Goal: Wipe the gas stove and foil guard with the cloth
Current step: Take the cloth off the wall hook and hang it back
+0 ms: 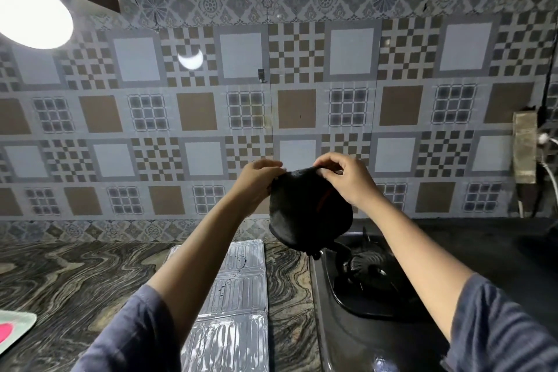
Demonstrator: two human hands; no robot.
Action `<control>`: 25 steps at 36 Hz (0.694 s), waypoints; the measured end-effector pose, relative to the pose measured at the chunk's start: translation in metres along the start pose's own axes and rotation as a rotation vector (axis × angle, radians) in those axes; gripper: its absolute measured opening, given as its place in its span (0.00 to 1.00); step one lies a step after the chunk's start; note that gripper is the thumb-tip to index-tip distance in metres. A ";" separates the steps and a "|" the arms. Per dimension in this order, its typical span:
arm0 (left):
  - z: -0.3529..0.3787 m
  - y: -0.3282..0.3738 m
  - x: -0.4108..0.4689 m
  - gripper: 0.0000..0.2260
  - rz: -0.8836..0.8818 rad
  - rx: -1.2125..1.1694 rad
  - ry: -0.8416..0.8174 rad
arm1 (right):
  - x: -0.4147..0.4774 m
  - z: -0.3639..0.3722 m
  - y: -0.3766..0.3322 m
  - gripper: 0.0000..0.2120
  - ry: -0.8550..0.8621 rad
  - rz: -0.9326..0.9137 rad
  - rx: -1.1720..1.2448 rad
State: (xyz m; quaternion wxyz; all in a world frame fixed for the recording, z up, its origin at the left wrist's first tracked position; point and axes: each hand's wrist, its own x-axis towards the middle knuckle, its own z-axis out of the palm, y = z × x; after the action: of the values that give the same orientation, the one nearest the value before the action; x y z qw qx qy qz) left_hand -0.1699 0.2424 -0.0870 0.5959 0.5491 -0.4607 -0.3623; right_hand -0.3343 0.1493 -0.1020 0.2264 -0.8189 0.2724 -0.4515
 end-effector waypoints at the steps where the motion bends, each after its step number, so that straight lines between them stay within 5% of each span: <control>1: -0.001 0.001 -0.001 0.14 0.005 -0.003 -0.033 | 0.002 0.000 -0.001 0.06 -0.006 -0.008 -0.006; 25: 0.016 0.008 -0.007 0.19 0.406 -0.110 -0.181 | -0.018 0.015 -0.012 0.07 0.232 0.119 -0.068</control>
State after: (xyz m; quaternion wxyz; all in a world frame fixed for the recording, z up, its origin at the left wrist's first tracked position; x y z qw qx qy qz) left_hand -0.1881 0.2445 -0.0801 0.6417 0.3772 -0.5929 -0.3073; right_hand -0.3265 0.1720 -0.1124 0.1916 -0.7507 0.3601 -0.5196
